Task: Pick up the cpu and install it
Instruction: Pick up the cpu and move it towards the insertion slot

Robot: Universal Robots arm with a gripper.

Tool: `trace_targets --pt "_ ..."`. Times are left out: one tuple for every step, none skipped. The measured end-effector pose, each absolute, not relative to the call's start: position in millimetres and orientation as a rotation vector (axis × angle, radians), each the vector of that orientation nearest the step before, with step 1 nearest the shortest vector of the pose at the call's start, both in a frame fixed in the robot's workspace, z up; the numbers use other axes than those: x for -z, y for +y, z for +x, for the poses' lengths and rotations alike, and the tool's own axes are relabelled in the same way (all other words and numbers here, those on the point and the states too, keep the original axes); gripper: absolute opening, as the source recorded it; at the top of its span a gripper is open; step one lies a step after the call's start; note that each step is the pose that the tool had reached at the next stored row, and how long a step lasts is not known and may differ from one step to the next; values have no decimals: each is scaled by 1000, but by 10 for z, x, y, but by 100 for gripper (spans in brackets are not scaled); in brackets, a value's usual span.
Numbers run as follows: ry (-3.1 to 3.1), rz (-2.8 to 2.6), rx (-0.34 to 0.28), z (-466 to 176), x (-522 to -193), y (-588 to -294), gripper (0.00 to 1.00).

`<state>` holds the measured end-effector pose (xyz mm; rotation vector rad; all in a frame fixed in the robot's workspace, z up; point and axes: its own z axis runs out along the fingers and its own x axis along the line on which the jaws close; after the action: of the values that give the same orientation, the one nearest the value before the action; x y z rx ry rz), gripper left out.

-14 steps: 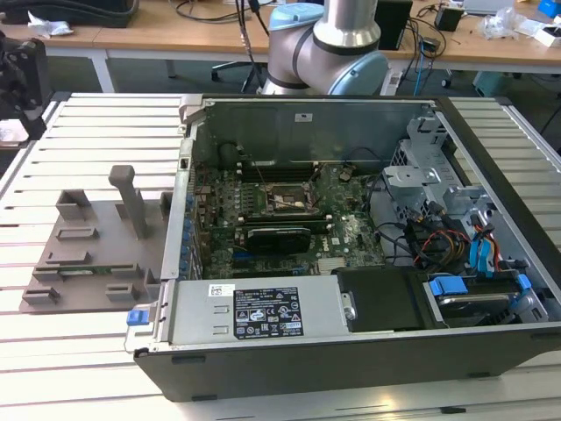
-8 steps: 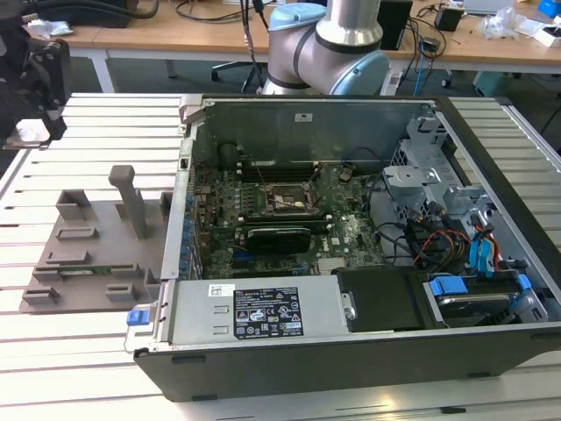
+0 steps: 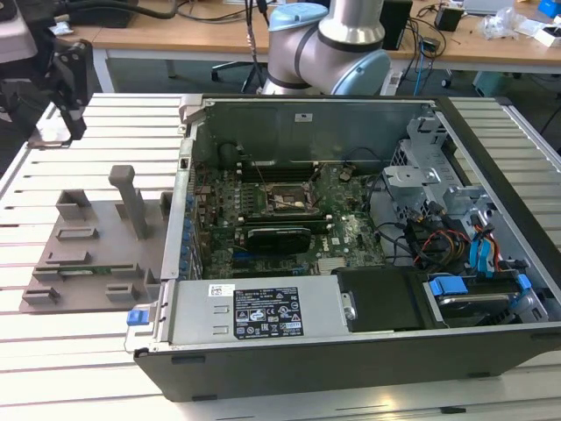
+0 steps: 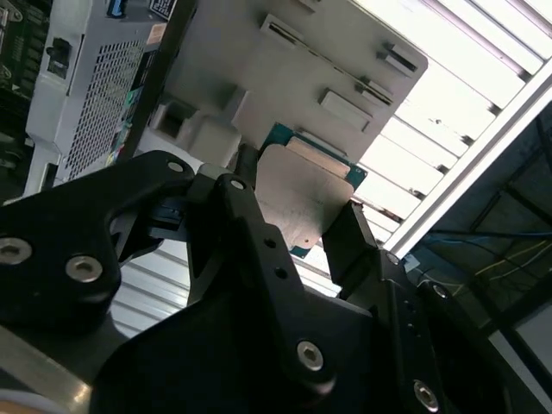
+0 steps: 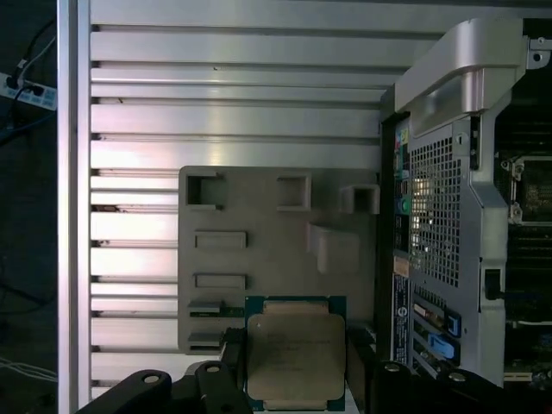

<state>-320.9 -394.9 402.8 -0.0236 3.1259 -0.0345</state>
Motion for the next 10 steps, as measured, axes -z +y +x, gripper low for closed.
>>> trace_targets --pt "3126 -23 34 -3181 -4028 -3948 55" --pt "3126 -23 35 -3153 -4027 -3947 55" --pt "3126 -23 35 -3123 -4027 -3947 55" --pt "3127 -23 34 -3083 -4026 -3945 55" --pt "3127 -23 35 -3056 -4026 -3944 55" --pt "3127 -23 35 -3021 -4025 -3943 55" --pt "3127 -23 34 -2990 -4024 -3942 55" --pt "3127 -23 34 -2900 -4023 -3939 55" --pt "3128 -23 34 -2807 -4020 -3935 55" --pt "3128 -23 34 -2754 -4018 -3933 55"
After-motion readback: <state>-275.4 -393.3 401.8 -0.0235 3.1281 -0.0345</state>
